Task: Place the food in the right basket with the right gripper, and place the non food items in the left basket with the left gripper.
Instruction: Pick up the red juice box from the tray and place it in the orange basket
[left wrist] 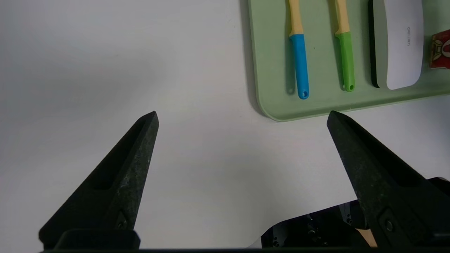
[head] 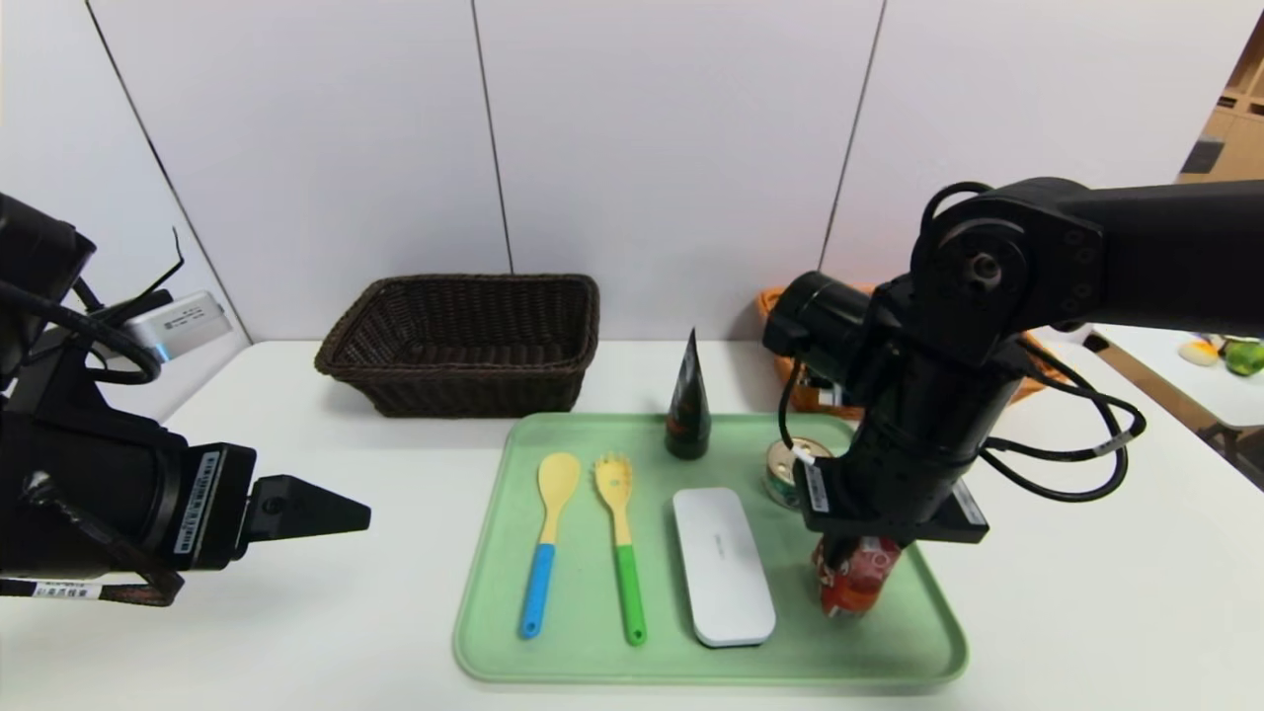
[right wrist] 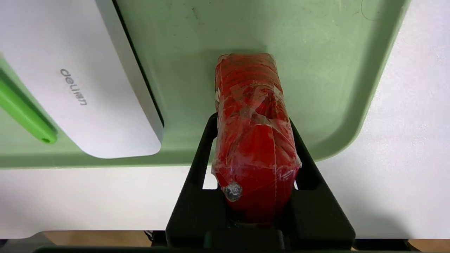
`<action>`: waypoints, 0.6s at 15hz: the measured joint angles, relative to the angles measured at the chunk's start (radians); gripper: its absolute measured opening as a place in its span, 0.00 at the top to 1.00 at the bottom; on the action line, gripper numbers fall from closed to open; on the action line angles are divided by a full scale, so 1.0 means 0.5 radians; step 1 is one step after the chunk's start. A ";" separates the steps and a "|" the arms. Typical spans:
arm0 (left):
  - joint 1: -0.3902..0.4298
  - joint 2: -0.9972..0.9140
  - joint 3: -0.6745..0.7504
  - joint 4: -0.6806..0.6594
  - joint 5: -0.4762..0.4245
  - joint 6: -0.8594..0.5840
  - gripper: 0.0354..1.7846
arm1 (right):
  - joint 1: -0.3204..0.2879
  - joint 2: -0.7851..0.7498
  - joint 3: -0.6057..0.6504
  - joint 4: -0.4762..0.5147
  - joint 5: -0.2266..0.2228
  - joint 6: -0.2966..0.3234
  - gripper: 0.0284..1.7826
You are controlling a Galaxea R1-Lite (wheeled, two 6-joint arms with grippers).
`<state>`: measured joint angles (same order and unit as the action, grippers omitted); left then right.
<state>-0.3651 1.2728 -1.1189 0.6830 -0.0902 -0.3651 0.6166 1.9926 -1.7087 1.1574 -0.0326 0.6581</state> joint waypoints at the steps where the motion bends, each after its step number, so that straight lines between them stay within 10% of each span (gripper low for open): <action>1: 0.000 -0.011 0.012 0.001 0.000 0.000 0.06 | 0.000 -0.034 -0.002 0.002 0.005 0.003 0.79; 6: 0.000 -0.051 0.046 -0.001 0.000 0.001 0.06 | -0.072 -0.346 -0.143 -0.019 0.083 -0.009 0.79; 9: -0.005 -0.057 0.064 -0.007 0.000 0.001 0.06 | -0.357 -0.470 -0.320 -0.329 0.149 -0.020 0.79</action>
<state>-0.3674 1.2440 -1.0868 0.6796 -0.0902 -0.3645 0.4383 1.7574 -1.8689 0.9928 0.0417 0.6479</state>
